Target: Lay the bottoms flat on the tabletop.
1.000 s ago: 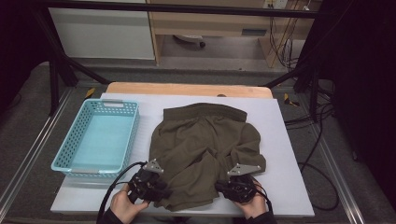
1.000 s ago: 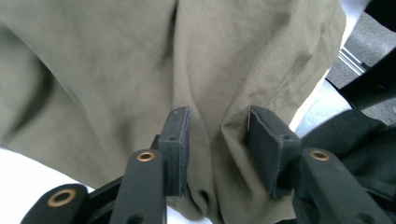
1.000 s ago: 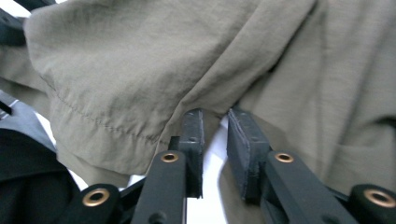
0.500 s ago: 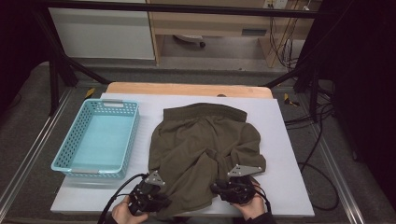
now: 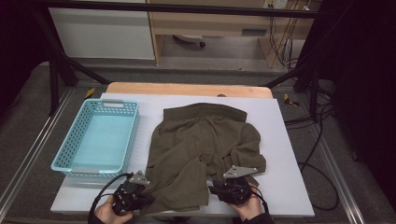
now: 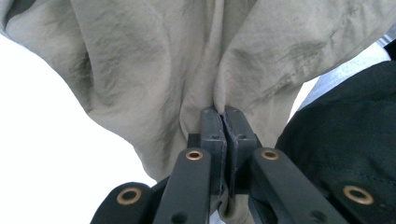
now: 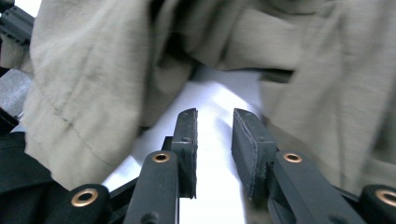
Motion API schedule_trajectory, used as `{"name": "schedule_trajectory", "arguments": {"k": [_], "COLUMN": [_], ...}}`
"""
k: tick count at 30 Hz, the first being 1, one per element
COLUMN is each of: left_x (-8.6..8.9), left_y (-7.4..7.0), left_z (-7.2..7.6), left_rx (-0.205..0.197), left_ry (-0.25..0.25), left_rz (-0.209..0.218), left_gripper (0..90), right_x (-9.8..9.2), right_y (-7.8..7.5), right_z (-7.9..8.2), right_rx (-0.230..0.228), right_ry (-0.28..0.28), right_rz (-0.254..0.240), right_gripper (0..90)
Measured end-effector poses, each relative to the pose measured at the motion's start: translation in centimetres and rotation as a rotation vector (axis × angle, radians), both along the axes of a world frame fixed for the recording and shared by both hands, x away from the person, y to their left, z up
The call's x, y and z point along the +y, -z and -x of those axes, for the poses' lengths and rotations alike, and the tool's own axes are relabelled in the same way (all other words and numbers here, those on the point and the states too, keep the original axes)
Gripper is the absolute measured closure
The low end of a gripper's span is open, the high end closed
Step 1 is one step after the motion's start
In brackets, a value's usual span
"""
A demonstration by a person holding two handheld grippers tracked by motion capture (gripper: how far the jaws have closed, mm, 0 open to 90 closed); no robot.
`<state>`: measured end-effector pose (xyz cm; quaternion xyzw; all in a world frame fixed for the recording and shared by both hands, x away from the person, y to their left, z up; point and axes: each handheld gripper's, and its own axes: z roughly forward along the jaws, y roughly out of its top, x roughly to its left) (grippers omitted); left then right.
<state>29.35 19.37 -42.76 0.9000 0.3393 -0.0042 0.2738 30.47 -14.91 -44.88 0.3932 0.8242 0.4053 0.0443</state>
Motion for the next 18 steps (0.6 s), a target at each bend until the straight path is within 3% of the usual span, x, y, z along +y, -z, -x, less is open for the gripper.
{"name": "schedule_trajectory", "arguments": {"k": [4, 9, 18], "left_x": [-0.3, -0.2, -0.2], "left_y": [0.2, 0.4, 0.5], "left_z": [-0.1, -0.1, -0.3], "left_rx": [-0.010, -0.015, -0.009], "left_ry": [0.005, -0.001, -0.004], "left_rz": [-0.002, 0.009, 0.019], "left_gripper": [86.7, 86.6, 86.6], "right_x": [1.7, 4.0, 7.5], "right_y": [0.1, 0.1, -0.2], "right_z": [0.4, 0.9, 1.2], "right_rx": [0.009, 0.019, 0.015], "right_ry": [-0.042, -0.081, -0.135], "right_rz": [-0.019, -0.065, -0.099], "right_gripper": [67.2, 56.1, 53.0]}}
